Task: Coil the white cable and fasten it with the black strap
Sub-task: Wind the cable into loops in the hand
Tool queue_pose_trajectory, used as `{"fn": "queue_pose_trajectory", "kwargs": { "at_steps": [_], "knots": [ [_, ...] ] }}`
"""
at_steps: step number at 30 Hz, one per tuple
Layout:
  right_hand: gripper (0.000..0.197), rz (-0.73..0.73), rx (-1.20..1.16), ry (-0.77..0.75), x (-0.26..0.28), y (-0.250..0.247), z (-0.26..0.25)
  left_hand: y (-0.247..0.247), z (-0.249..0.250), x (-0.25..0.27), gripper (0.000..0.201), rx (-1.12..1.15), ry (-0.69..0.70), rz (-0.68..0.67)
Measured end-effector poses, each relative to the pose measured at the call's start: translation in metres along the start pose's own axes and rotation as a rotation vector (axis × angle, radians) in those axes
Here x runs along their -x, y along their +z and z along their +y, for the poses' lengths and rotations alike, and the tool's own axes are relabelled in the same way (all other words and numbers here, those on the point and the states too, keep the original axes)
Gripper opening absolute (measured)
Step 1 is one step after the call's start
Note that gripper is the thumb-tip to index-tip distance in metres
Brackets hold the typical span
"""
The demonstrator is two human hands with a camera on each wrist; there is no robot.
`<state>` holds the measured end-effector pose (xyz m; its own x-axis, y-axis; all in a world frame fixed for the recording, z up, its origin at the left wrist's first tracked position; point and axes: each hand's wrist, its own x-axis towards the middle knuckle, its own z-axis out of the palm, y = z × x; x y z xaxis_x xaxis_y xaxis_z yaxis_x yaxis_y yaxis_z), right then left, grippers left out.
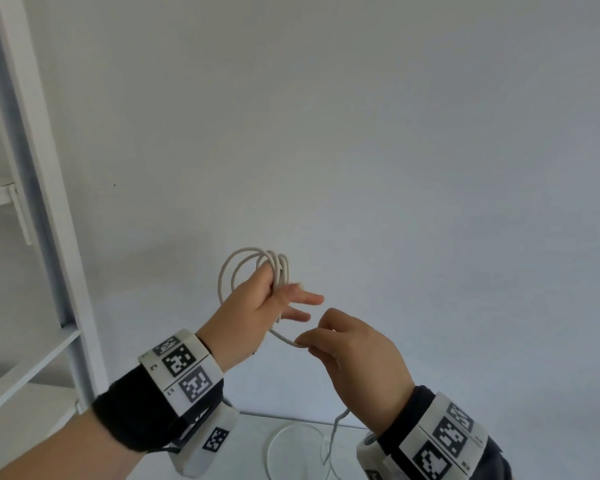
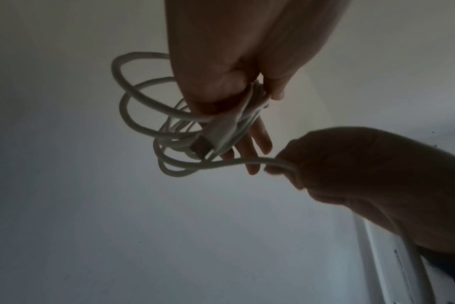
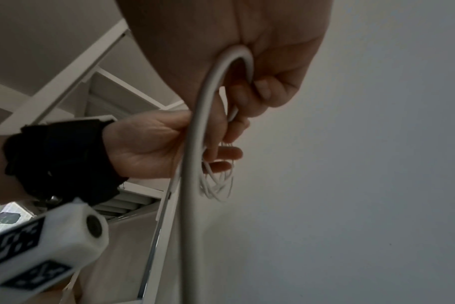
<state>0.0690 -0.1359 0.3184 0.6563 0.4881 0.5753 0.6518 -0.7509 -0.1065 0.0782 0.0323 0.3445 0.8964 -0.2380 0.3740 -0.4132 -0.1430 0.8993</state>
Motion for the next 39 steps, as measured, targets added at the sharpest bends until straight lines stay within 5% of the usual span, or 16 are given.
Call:
{"fn": "queue_pose_trajectory", "kwargs": {
  "at_steps": [5, 15, 22, 27, 33, 39],
  "knots": [
    [0.031, 0.039, -0.113, -0.044, -0.004, -0.006, -0.005, 0.006, -0.005, 0.003, 0.038, -0.279, 0.026, 0.02],
    [0.027, 0.045, -0.209, 0.019, -0.015, -0.022, 0.002, 0.01, -0.014, 0.01, 0.033, -0.24, -0.043, -0.21],
    [0.022, -0.118, -0.165, -0.043, -0.02, -0.036, 0.022, 0.006, -0.009, 0.015, 0.04, -0.188, -0.137, -0.239],
    [0.02, -0.082, -0.093, 0.069, -0.018, -0.048, 0.041, -0.01, -0.007, 0.015, 0.037, 0.007, -0.249, -0.347],
    [0.018, 0.072, -0.537, 0.295, -0.015, -0.044, 0.065, -0.025, -0.007, 0.013, 0.033, 0.353, -0.29, -0.396],
    [0.012, 0.063, -0.68, 0.381, -0.014, -0.022, 0.074, -0.031, -0.009, 0.007, 0.033, 0.774, -0.301, -0.463]
  ]
}}
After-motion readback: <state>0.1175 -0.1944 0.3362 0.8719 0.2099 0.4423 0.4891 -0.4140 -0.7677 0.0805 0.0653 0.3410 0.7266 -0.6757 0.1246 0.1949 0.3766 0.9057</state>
